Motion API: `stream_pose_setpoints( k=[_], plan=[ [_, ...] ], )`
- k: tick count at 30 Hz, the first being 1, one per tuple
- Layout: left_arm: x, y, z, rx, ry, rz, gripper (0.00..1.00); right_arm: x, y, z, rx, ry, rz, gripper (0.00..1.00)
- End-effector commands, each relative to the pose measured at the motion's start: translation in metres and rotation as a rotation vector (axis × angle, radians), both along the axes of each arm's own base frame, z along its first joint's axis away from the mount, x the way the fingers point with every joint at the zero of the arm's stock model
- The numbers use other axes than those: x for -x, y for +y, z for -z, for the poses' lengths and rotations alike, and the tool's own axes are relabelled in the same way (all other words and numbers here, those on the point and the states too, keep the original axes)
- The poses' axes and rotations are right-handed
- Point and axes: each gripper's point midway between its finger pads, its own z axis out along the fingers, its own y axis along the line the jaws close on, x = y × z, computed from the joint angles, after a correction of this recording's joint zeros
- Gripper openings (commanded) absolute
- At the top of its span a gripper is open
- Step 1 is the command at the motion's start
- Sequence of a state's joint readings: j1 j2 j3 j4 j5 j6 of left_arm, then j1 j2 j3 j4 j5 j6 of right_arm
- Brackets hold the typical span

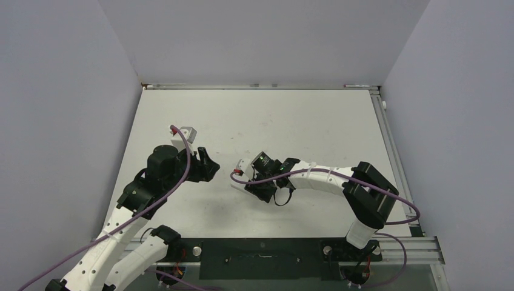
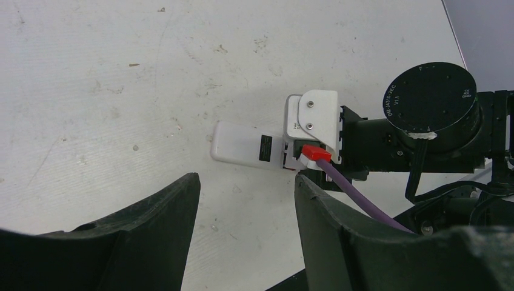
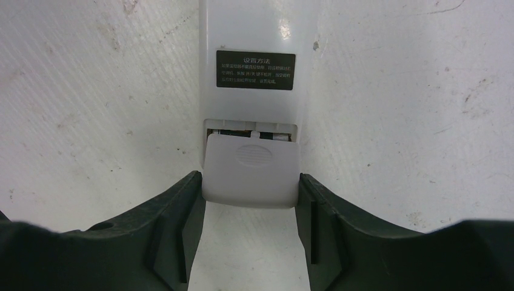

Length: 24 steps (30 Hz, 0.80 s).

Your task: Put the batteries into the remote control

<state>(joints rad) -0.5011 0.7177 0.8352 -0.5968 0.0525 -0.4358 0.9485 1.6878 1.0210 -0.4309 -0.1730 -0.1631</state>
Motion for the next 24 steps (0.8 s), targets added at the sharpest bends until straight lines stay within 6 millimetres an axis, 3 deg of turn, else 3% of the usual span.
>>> stream_pose_setpoints(
  k=[1, 13, 24],
  plan=[
    [-0.001, 0.003, -0.005, -0.005, -0.024, -0.008, 0.56, -0.01, 0.015, -0.015, -0.054, -0.031, 0.001, 0.17],
    [0.0, 0.002, -0.005, -0.001, -0.023, -0.003, 0.56, -0.014, 0.016, -0.026, -0.066, -0.062, 0.008, 0.16],
    [0.0, 0.002, -0.005, 0.001, -0.022, -0.002, 0.56, -0.014, 0.016, -0.023, -0.054, -0.064, 0.005, 0.16]
  ],
)
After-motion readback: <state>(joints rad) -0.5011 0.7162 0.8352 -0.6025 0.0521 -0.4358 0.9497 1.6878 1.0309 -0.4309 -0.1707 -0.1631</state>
